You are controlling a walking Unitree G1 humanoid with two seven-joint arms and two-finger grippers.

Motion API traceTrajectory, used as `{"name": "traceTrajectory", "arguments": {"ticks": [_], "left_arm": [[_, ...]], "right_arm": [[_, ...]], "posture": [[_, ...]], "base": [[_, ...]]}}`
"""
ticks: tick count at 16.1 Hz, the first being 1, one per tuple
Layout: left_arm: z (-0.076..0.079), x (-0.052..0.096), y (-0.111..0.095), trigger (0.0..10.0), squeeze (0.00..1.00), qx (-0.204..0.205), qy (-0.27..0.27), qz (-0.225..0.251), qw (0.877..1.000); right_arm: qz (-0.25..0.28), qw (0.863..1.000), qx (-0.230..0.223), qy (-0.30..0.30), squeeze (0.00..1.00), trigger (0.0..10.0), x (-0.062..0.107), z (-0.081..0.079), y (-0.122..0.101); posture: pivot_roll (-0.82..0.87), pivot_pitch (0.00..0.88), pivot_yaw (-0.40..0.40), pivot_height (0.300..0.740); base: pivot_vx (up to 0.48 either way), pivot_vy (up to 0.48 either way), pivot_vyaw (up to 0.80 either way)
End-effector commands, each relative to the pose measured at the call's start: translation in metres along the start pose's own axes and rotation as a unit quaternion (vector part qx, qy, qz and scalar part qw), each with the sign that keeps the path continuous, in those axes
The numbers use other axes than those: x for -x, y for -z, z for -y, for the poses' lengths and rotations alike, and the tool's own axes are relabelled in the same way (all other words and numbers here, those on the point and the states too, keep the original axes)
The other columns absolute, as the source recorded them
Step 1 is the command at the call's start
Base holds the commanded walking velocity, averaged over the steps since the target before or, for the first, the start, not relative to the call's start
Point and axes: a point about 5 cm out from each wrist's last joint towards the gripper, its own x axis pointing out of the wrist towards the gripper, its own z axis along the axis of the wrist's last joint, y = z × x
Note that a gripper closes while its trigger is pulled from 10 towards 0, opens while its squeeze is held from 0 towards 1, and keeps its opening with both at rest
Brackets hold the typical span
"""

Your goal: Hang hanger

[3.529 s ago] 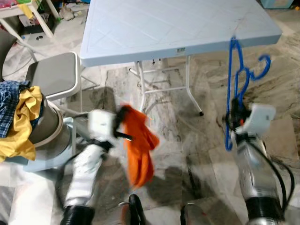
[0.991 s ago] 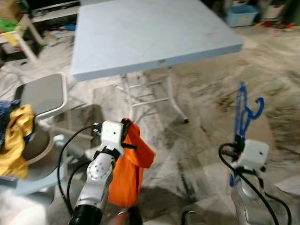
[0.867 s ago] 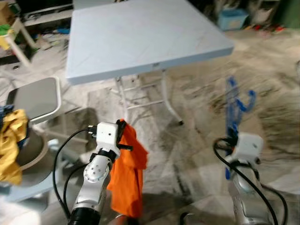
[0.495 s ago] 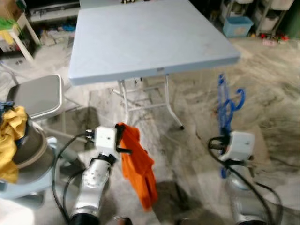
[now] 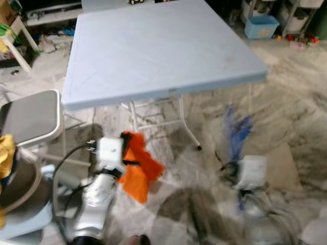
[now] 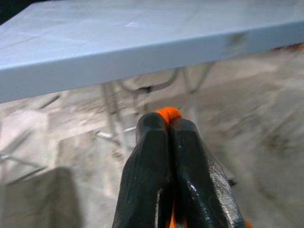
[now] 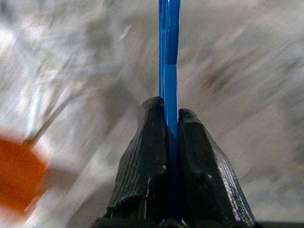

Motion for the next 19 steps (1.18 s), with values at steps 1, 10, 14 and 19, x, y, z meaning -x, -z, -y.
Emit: {"name": "traceTrajectory", "arguments": {"ticks": [1,10,14,19], "left_arm": [[0.0,-0.003,-0.005,10.0,0.0,-0.002,-0.002,0.01,1.0],[0.006,-0.015,-0.047,10.0,0.0,-0.002,0.003,0.093,0.996],[0.006,-0.02,-0.075,10.0,0.0,-0.004,-0.001,0.142,0.99],[-0.013,-0.039,-0.135,10.0,0.0,-0.048,-0.018,0.226,0.973]], "right_arm": [[-0.035,0.999,-0.005,0.006,0.0,10.0,0.004,0.007,0.017],[-0.058,0.997,0.027,-0.051,0.0,10.0,-0.002,-0.012,0.023],[-0.065,0.996,0.036,-0.056,0.0,10.0,-0.002,-0.013,0.026],[-0.077,0.994,0.044,-0.062,0.0,10.0,0.0,-0.014,0.033]], "posture": [[-0.15,0.144,0.058,0.74],[-0.14,0.16,0.066,0.74],[-0.14,0.172,0.066,0.74],[-0.13,0.18,0.067,0.74]], "base": [[0.431,0.0,0.0],[0.447,0.0,0.0],[0.335,0.0,0.0],[0.0,0.0,0.0]]}}
